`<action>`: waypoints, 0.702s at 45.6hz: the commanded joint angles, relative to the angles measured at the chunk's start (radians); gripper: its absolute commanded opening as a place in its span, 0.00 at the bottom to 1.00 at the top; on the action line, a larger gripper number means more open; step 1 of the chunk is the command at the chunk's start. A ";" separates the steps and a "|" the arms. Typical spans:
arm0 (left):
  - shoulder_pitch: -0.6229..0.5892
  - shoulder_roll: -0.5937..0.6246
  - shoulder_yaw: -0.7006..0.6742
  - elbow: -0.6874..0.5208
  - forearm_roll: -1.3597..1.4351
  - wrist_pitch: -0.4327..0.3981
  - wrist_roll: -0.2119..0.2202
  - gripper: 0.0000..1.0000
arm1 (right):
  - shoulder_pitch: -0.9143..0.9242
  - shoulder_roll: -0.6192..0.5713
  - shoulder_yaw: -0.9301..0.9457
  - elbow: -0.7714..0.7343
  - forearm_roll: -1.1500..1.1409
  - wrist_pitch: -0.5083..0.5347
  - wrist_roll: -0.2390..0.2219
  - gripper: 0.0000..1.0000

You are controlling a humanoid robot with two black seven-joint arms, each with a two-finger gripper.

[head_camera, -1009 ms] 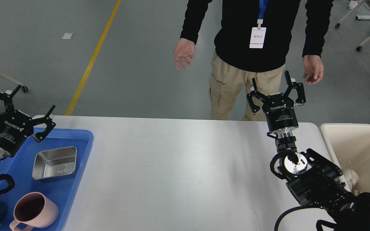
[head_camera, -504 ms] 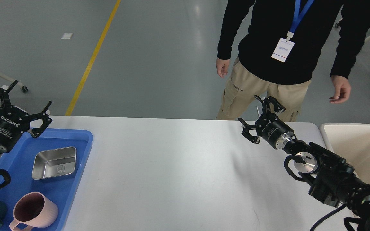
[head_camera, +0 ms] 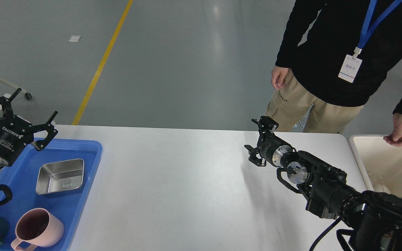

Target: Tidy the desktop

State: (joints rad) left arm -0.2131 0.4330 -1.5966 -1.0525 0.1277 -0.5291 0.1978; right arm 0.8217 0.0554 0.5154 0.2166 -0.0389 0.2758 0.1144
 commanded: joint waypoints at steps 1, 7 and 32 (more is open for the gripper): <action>0.000 0.001 0.000 0.000 -0.002 0.001 0.002 0.98 | 0.019 -0.025 0.112 0.009 0.060 0.057 -0.012 1.00; 0.000 -0.006 0.000 0.000 -0.003 0.014 0.014 0.98 | 0.019 -0.058 0.184 0.015 0.096 0.144 -0.010 1.00; -0.189 -0.002 0.104 0.121 -0.005 0.192 0.074 0.98 | -0.090 -0.209 0.313 0.145 0.157 0.235 -0.035 1.00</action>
State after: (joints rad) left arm -0.3577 0.4317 -1.5158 -0.9647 0.1240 -0.3605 0.2628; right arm 0.7386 -0.1502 0.8074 0.3580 0.1164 0.5207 0.0803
